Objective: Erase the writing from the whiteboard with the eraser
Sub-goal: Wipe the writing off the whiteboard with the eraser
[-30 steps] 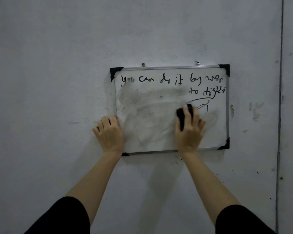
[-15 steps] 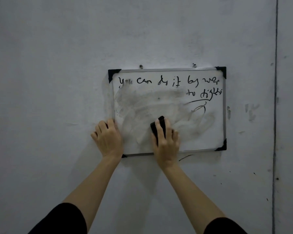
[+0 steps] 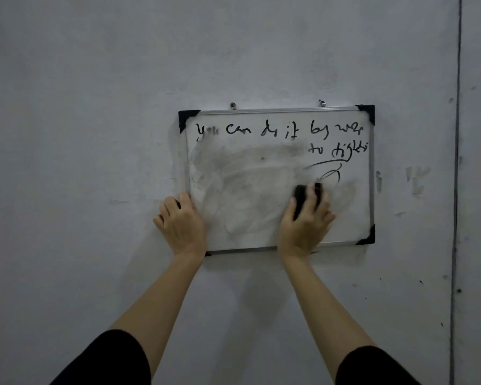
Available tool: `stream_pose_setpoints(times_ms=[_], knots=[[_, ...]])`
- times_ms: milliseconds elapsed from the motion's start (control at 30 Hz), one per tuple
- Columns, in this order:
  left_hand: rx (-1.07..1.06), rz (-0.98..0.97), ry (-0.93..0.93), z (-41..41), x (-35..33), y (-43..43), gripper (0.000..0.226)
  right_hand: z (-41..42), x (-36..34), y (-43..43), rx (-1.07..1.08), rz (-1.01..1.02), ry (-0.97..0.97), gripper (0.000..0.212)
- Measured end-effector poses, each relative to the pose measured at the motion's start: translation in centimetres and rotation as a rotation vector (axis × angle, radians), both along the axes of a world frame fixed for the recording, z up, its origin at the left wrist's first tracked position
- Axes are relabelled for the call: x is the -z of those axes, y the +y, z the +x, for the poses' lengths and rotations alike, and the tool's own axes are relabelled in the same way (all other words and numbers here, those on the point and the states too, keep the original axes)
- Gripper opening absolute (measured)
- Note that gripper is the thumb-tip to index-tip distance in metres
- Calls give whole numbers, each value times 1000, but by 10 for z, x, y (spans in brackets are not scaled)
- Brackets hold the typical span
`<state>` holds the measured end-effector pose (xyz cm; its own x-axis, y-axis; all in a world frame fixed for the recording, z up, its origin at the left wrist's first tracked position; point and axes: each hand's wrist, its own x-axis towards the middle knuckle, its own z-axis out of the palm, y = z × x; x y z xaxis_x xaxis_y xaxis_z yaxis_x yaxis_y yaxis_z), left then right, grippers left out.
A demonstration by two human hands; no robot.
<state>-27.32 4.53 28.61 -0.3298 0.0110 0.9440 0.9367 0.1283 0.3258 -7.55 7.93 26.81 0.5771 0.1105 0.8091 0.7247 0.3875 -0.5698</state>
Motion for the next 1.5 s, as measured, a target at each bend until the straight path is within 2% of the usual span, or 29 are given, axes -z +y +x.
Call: stream_pose_setpoints(times_ms=[167, 300, 367, 533, 633, 700, 767, 933, 1033, 1200, 1300, 1433, 1500], knots=[[-16, -16, 2, 3, 2, -1, 7, -61, 46, -18, -31, 60, -387, 36], [-53, -41, 64, -4, 7, -2, 4, -43, 50, -16, -11, 106, -576, 33], [-66, -67, 118, -11, 11, -3, 9, -22, 46, -10, 12, 81, -489, 34], [-91, -109, 172, -14, 24, -9, 17, 15, 35, -3, 14, -27, -98, 37], [-73, -121, 174, -13, 26, -12, 17, -3, 25, -7, -5, -79, 98, 38], [-57, -121, 159, -12, 27, -12, 14, -30, 22, -12, -32, -72, 135, 39], [-59, -127, 166, -13, 28, -12, 14, -61, 27, -17, -70, -36, 18, 40], [-66, -148, 191, -16, 34, -11, 24, -101, 48, -26, -101, 67, -461, 41], [-74, -147, 187, -16, 34, -11, 25, -76, 50, -21, -82, 102, -560, 34], [-40, -145, 160, -15, 34, -13, 25, -13, 60, -6, 4, 35, -346, 36], [-19, -150, 142, -13, 33, -13, 15, 5, 58, -5, 40, -31, -170, 37], [3, -151, 138, -13, 32, -15, 13, -35, 44, -14, -31, -117, 136, 40], [6, -159, 152, -14, 33, -16, 13, -64, 43, -20, -61, -106, 102, 41]])
